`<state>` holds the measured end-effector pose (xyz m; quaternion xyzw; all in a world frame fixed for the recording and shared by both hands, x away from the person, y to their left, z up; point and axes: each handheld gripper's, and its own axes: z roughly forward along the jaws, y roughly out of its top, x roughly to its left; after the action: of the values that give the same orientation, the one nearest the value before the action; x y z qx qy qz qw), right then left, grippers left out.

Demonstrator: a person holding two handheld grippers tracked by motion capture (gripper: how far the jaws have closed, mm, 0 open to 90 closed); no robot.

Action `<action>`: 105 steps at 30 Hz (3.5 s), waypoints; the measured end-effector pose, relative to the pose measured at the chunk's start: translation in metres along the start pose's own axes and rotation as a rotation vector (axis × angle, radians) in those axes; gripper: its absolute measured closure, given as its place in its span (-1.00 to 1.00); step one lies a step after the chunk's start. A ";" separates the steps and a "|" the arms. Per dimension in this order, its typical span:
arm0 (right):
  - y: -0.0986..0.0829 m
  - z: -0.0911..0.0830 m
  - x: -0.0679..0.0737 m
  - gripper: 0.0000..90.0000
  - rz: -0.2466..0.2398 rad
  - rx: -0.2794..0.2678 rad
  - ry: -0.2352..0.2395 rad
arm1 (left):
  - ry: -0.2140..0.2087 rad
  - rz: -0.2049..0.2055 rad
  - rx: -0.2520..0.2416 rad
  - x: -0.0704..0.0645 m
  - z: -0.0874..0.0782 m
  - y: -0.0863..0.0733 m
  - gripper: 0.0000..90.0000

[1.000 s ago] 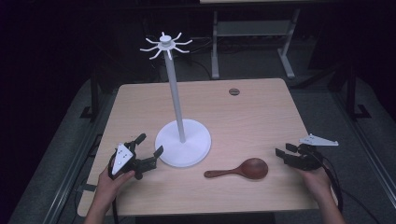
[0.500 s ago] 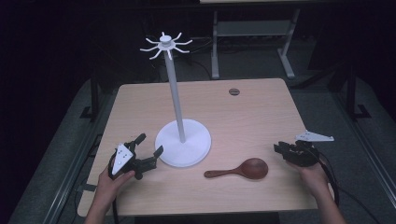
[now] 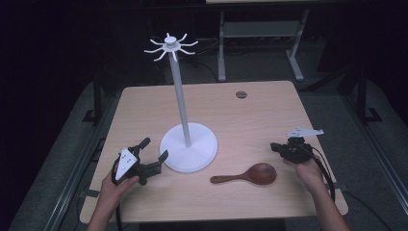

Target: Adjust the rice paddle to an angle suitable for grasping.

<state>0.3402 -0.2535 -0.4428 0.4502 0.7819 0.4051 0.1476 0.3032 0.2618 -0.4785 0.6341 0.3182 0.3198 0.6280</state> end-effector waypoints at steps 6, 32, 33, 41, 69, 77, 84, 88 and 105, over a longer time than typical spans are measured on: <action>0.003 0.012 0.006 1.00 -0.005 0.037 0.044 | -0.001 0.000 -0.001 0.000 0.000 0.000 -0.71; -0.010 0.024 0.024 1.00 -0.082 0.167 0.126 | -0.005 -0.001 -0.001 0.000 0.000 0.000 -0.71; -0.010 0.023 0.024 1.00 -0.083 0.168 0.129 | -0.005 0.000 -0.001 0.000 0.000 0.000 -0.71; -0.012 0.019 0.024 1.00 -0.091 0.184 0.144 | -0.005 -0.001 -0.001 0.000 0.000 0.000 -0.71; -0.018 0.008 0.039 1.00 -0.202 0.257 0.244 | -0.005 0.001 -0.003 0.000 0.000 0.000 -0.71; -0.010 0.006 0.045 1.00 -0.218 0.211 0.249 | -0.005 0.001 -0.002 0.000 0.000 0.000 -0.71; 0.001 0.010 0.063 1.00 -0.242 0.181 0.299 | -0.005 0.001 -0.002 0.000 0.000 0.000 -0.71; 0.008 0.013 0.072 1.00 -0.256 0.162 0.325 | -0.005 0.003 0.002 0.000 0.000 0.000 -0.71; 0.036 0.038 0.106 1.00 -0.315 0.120 0.410 | -0.005 0.000 -0.001 0.000 0.000 0.000 -0.71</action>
<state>0.3256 -0.1378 -0.4254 0.2396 0.8785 0.4128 0.0205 0.3034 0.2619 -0.4785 0.6345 0.3163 0.3185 0.6292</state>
